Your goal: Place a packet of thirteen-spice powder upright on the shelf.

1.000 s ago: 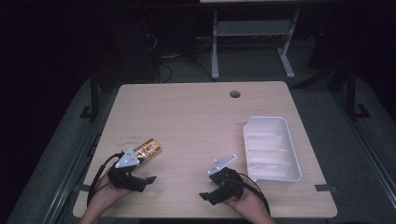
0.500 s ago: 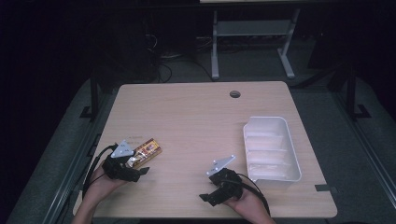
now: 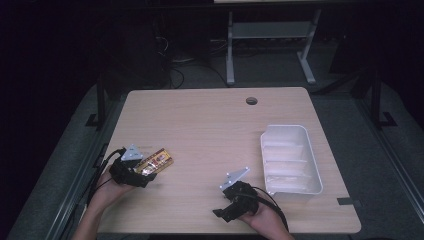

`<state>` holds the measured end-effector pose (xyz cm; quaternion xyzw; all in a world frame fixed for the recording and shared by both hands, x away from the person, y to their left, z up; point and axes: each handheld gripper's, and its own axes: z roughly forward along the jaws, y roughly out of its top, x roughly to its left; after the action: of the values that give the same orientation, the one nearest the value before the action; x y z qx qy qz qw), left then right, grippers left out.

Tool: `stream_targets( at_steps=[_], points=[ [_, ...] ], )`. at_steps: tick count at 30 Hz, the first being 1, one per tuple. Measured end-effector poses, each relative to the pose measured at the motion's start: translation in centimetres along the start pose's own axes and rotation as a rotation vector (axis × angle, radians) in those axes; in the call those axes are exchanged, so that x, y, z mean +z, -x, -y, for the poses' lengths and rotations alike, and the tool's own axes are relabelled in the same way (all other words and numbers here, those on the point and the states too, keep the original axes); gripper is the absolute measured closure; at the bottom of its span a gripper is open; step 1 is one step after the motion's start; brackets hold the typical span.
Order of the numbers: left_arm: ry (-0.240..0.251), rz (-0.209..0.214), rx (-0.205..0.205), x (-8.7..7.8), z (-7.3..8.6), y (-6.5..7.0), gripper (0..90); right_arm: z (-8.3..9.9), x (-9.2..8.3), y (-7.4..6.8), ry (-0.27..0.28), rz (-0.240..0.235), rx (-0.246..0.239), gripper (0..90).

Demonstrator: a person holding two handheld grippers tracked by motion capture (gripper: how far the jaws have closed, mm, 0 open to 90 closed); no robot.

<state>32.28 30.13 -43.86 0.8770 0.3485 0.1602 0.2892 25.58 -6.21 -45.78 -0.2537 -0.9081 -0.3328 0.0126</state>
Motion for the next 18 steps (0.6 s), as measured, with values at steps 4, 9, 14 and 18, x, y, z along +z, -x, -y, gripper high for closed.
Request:
stream_targets(
  at_steps=[4,9,14,18],
  points=[
    [0.003,-0.002,-0.012,0.2,-0.1,-0.5,15.0,-0.1,0.0,0.0,0.002,0.0,0.0,24.5],
    [0.009,-0.014,-0.021,0.5,-0.2,-0.9,15.0,-0.1,0.0,-0.1,0.001,0.0,-0.009,24.5],
    [-0.019,0.0,-0.028,1.2,-0.1,-1.2,15.0,-0.1,0.1,-0.2,-0.002,-0.005,-0.012,24.5],
    [-0.028,0.011,-0.028,1.4,-0.1,-1.3,17.5,-0.1,0.1,-0.2,-0.002,-0.004,-0.01,24.5]
  ],
)
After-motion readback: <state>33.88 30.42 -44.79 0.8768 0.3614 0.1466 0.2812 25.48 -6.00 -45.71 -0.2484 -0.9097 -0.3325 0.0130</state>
